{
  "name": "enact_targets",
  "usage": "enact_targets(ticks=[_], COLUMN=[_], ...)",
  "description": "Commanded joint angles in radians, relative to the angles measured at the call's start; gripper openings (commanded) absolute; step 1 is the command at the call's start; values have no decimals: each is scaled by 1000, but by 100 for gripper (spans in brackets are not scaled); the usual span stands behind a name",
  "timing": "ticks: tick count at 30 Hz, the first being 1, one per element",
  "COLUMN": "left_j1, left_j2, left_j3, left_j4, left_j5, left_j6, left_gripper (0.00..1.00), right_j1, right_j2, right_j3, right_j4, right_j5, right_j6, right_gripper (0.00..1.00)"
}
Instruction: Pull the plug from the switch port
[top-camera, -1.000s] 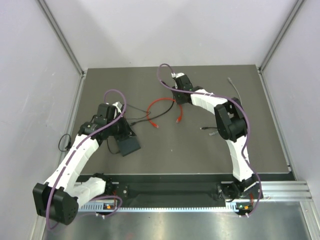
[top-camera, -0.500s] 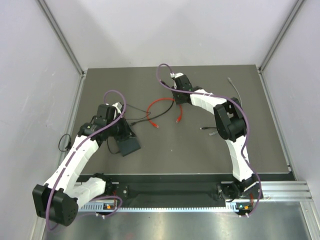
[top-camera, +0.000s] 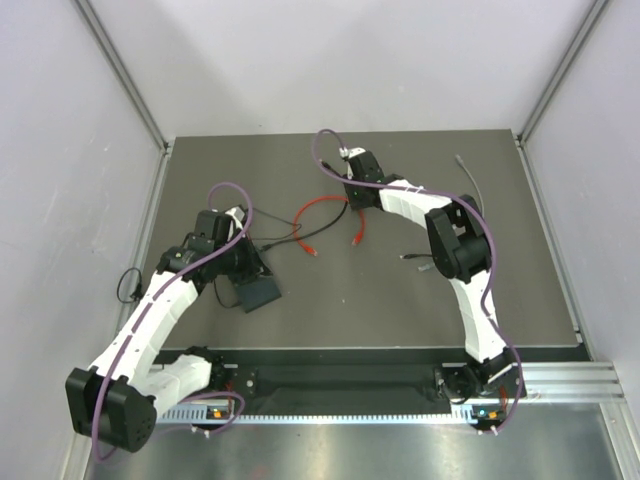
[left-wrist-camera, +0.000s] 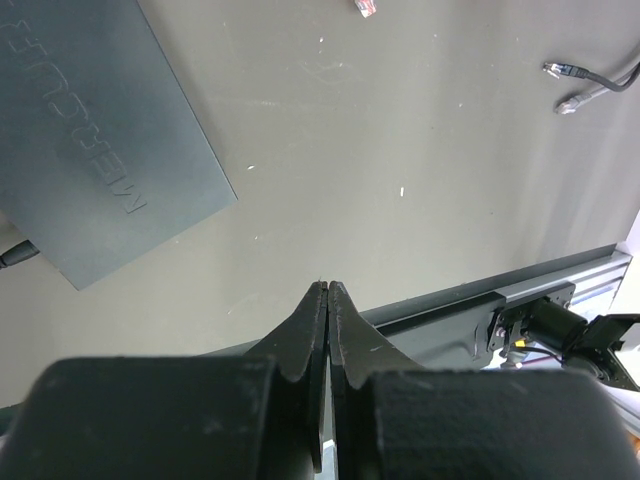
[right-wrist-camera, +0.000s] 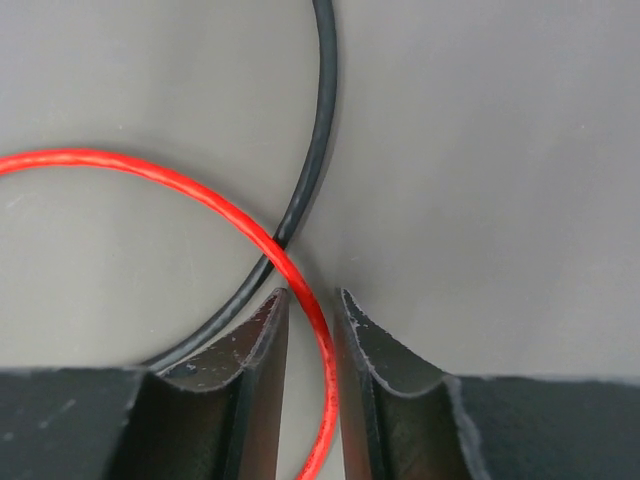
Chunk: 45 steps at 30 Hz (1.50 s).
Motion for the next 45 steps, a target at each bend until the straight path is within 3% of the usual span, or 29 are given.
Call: enact_targets(ticks=[1, 8, 14, 18, 24, 30, 31, 34, 41, 45], left_j1=[2, 2, 2, 2, 2, 2, 2, 2, 2, 2], left_j2=[-16, -33, -50, -63, -82, -97, -97, -100, -108, -109], left_j3=[-3, 0, -4, -3, 6, 11, 9, 3, -6, -6], left_j4=[42, 30, 24, 19, -2, -21, -21, -18, -18, -21], left_j5=[14, 5, -6, -12, -17, -31, -32, -28, -28, -28], left_j6=[-5, -4, -14, -20, -25, -16, -13, -13, -17, -13], left_gripper=[4, 4, 4, 4, 4, 4, 4, 4, 4, 4], right_j1=[13, 11, 14, 45, 102, 74, 52, 36, 25, -2], right_j2=[12, 32, -153, -249, -275, -226, -204, -85, -95, -124], right_j3=[21, 77, -144, -366, -512, -540, -532, -500, -374, -434], right_j4=[34, 22, 259, 631, 812, 976, 1020, 1258, 1298, 1361], right_j5=[-9, 1, 96, 155, 257, 177, 109, 27, -39, -65], right_j6=[7, 50, 341, 591, 898, 1105, 1195, 1381, 1337, 1363], right_gripper=[24, 0, 0, 0, 0, 0, 0, 0, 0, 0])
